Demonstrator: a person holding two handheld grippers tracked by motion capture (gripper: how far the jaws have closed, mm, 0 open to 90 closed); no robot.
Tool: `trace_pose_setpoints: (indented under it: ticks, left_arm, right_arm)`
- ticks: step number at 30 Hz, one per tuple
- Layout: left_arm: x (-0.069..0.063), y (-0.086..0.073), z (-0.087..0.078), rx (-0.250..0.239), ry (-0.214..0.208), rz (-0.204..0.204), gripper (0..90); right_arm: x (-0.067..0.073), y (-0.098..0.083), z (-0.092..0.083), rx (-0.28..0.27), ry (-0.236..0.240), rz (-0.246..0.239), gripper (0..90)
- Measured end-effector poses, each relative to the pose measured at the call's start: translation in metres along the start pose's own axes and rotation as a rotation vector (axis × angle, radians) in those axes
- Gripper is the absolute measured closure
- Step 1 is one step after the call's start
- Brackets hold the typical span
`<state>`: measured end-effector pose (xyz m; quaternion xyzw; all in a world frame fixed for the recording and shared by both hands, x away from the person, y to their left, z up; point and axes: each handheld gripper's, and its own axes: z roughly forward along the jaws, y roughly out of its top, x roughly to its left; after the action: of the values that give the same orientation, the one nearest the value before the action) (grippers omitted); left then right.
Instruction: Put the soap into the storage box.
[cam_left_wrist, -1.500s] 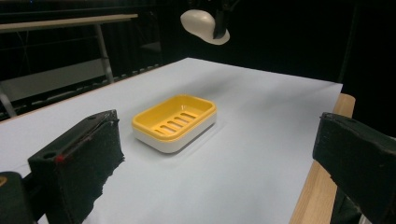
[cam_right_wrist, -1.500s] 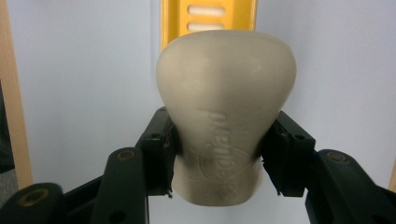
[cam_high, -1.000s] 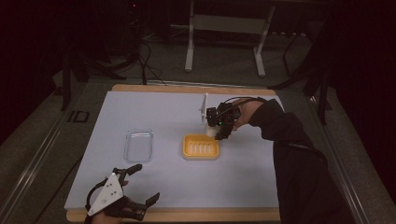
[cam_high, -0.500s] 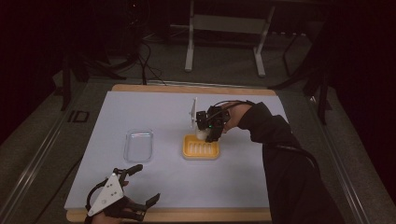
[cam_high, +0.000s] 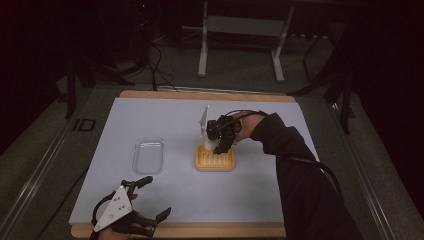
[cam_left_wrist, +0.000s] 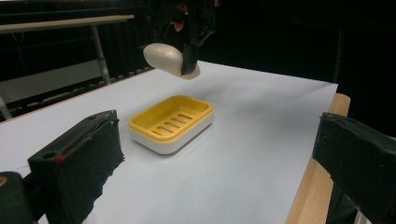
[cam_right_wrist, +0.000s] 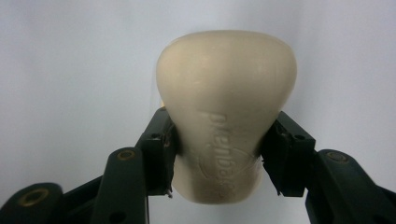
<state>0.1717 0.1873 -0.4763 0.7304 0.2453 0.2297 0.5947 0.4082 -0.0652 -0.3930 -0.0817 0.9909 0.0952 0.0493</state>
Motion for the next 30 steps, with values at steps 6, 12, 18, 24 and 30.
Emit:
trace_pose_setpoints:
  ticks: [6, 12, 18, 24, 30]
  left_arm:
    - [0.000, 0.000, 0.000, 0.000, 0.001, -0.002, 1.5]
    - [0.000, 0.000, 0.000, 0.000, -0.001, -0.001, 1.5]
    - [0.000, 0.000, 0.000, 0.002, 0.000, -0.001, 1.5]
    - [0.000, 0.000, 0.001, 0.004, -0.002, 0.001, 1.5]
    - [0.000, 0.000, 0.000, 0.003, 0.000, 0.002, 1.5]
  right_arm:
    - [0.000, -0.005, 0.006, -0.038, 0.013, -0.006, 49.6]
    - [-0.003, -0.015, 0.020, -0.058, 0.035, 0.006, 49.6]
    - [-0.005, -0.025, 0.037, -0.066, 0.048, 0.002, 49.6]
    - [-0.009, -0.033, 0.052, -0.073, 0.042, 0.023, 49.6]
    - [-0.010, -0.034, 0.059, -0.079, 0.050, 0.029, 49.6]
